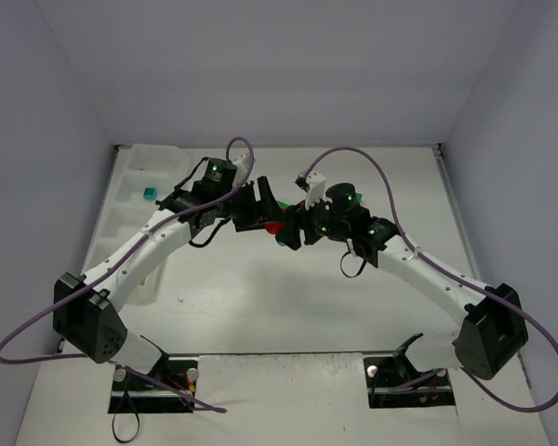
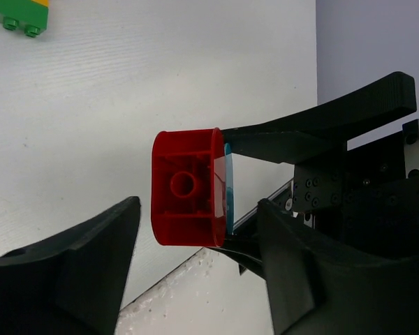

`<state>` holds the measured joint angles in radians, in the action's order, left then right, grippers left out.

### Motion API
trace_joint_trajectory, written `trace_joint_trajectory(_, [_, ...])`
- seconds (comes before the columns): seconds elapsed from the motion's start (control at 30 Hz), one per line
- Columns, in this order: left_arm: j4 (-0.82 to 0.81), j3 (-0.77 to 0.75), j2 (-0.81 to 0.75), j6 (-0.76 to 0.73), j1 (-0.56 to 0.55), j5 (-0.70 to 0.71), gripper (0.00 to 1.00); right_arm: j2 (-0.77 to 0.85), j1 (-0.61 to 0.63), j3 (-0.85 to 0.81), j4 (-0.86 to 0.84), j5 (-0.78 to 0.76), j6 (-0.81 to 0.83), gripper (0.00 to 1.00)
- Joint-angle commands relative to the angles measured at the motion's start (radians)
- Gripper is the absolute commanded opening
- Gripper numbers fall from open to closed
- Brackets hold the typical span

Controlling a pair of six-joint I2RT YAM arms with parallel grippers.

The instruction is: Sort the legos into containers by color

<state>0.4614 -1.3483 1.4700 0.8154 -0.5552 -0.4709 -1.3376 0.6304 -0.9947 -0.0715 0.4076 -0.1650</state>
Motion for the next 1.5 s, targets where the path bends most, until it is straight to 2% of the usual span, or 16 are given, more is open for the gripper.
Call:
trace_joint_trajectory(0.0, [-0.013, -0.058, -0.008, -0.002, -0.005, -0.012, 0.58, 0.041, 0.011, -0.007, -0.071, -0.009, 0.022, 0.0])
trace_joint_trajectory(0.03, [-0.015, -0.06, -0.005, -0.002, -0.005, -0.017, 0.44, 0.038, 0.014, -0.01, -0.071, -0.01, 0.027, 0.0])
trace_joint_trajectory(0.17, [-0.023, -0.06, -0.002, 0.011, -0.005, -0.023, 0.0, 0.032, 0.02, -0.009, -0.071, -0.015, 0.033, 0.0])
trace_joint_trajectory(0.4, [-0.003, -0.068, -0.01, 0.014, 0.018, -0.051, 0.0, 0.041, 0.026, 0.033, -0.071, -0.027, 0.05, 0.0])
trace_joint_trajectory(0.9, [0.101, -0.064, -0.094, -0.041, 0.244, -0.166, 0.0, 0.094, 0.028, 0.123, -0.086, -0.081, 0.073, 0.0])
trace_joint_trajectory(1.27, [0.244, -0.135, -0.108, -0.205, 0.397, -0.08, 0.0, 0.081, 0.025, 0.039, -0.027, -0.076, 0.105, 0.0])
trace_joint_trajectory(1.47, [0.205, -0.111, -0.102, -0.275, 0.475, -0.002, 0.0, 0.048, 0.009, -0.021, 0.027, -0.063, 0.122, 0.0])
